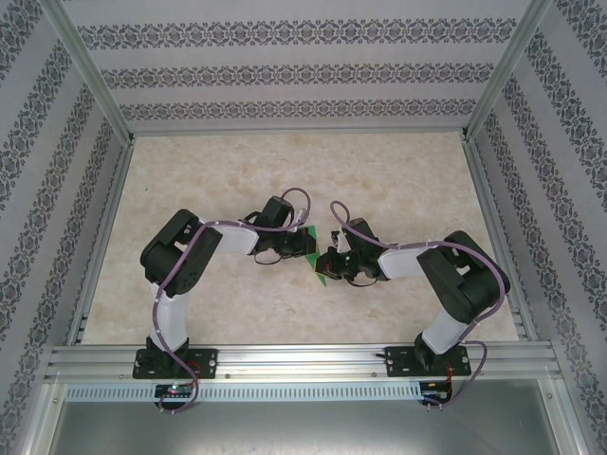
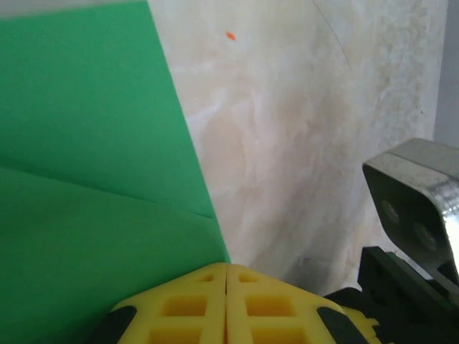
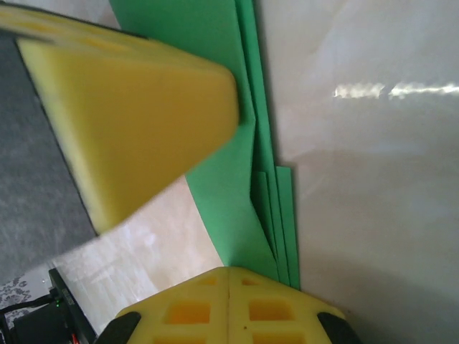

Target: Fold a paper plane with a square sheet of paper (pick it up from the middle)

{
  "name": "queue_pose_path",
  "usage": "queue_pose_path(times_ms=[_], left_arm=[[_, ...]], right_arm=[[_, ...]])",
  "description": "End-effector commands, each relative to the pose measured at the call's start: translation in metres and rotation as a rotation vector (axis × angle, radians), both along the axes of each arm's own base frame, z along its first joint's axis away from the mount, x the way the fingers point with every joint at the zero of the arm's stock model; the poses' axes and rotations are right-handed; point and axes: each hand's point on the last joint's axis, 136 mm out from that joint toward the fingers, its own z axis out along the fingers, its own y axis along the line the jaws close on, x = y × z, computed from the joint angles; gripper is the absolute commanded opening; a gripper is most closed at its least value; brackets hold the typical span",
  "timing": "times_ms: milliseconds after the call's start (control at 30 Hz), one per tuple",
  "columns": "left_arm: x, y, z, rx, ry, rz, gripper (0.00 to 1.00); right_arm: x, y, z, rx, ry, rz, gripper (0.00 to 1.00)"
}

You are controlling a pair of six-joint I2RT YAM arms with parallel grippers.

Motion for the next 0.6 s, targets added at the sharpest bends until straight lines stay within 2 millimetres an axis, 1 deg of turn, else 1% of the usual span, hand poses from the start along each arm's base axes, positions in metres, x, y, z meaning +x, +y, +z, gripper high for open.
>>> queue_pose_path(times_ms=[0,167,233,333,400,567], left_arm=[[-0.001,0.006,-0.015,0.050,0.005,0.020,0.09],[0.000,0.017,-0.043,0.137,0.053,0.059,0.08],[-0.001,0.023,-0.051,0.172,0.067,0.072,0.06],[-0.002,0.031,-0.059,0.192,0.078,0.097,0.05],[-0.002,0.035,-0.063,0.207,0.090,0.107,0.03],[-0.002,0.045,-0.069,0.238,0.097,0.135,0.02]], right_arm=[[-0.029,-0.031,-0.046,-0.158,0.145,-0.037,0.00],[-0.038,-0.034,-0.046,-0.158,0.153,-0.015,0.00],[-0.046,-0.037,-0.047,-0.167,0.167,0.004,0.00],[-0.054,-0.041,-0.047,-0.169,0.175,0.014,0.00],[-0.058,-0.040,-0.045,-0.157,0.175,0.028,0.01],[-0.075,-0.042,-0.044,-0.165,0.191,0.063,0.01]])
